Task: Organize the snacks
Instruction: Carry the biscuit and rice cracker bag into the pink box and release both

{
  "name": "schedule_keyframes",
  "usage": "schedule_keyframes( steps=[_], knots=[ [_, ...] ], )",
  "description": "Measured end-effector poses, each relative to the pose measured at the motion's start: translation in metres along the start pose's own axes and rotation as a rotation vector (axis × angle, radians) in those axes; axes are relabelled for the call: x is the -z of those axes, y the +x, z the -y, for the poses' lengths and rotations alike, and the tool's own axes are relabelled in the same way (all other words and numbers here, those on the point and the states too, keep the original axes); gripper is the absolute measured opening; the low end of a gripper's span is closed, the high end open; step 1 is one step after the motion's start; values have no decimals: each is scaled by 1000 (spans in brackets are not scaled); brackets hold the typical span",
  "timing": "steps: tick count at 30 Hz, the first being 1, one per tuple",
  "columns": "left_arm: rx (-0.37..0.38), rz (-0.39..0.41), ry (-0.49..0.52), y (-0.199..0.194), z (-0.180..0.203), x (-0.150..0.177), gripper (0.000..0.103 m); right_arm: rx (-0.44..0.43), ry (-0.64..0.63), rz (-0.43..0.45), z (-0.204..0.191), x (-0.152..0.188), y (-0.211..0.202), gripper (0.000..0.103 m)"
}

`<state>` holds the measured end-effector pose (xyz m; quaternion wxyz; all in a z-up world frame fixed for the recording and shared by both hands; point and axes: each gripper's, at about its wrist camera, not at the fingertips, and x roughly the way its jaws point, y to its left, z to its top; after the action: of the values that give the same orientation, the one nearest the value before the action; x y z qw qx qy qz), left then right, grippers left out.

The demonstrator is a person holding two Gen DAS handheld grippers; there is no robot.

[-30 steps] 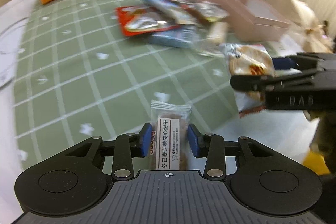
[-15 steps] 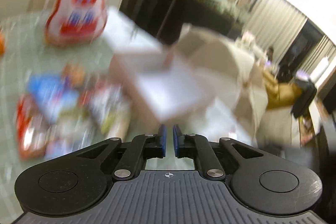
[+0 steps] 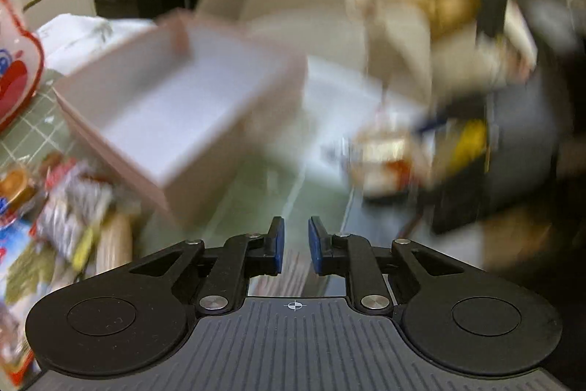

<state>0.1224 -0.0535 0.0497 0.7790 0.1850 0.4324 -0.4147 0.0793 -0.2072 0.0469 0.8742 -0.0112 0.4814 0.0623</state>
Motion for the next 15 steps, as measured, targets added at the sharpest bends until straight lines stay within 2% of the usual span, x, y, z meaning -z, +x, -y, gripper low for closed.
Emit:
schedule_keyframes(
  steps=[2, 5, 8, 10, 13, 15],
  knots=[
    [-39, -77, 70, 10, 14, 11, 19, -37, 2, -25, -1, 5, 9, 75],
    [-66, -78, 117, 12, 20, 21, 20, -65, -10, -41, -7, 10, 17, 75],
    [-89, -81, 43, 15, 16, 17, 23, -73, -15, -41, -10, 10, 21, 78],
    [-113, -68, -42, 20, 9, 11, 25, -71, -25, -37, -10, 10, 23, 78],
    [-142, -55, -122, 25, 0, 3, 32, -68, -24, -31, -8, 9, 23, 80],
    [-153, -65, -144, 27, -5, -1, 49, -69, -29, -23, -7, 11, 23, 82]
  ],
)
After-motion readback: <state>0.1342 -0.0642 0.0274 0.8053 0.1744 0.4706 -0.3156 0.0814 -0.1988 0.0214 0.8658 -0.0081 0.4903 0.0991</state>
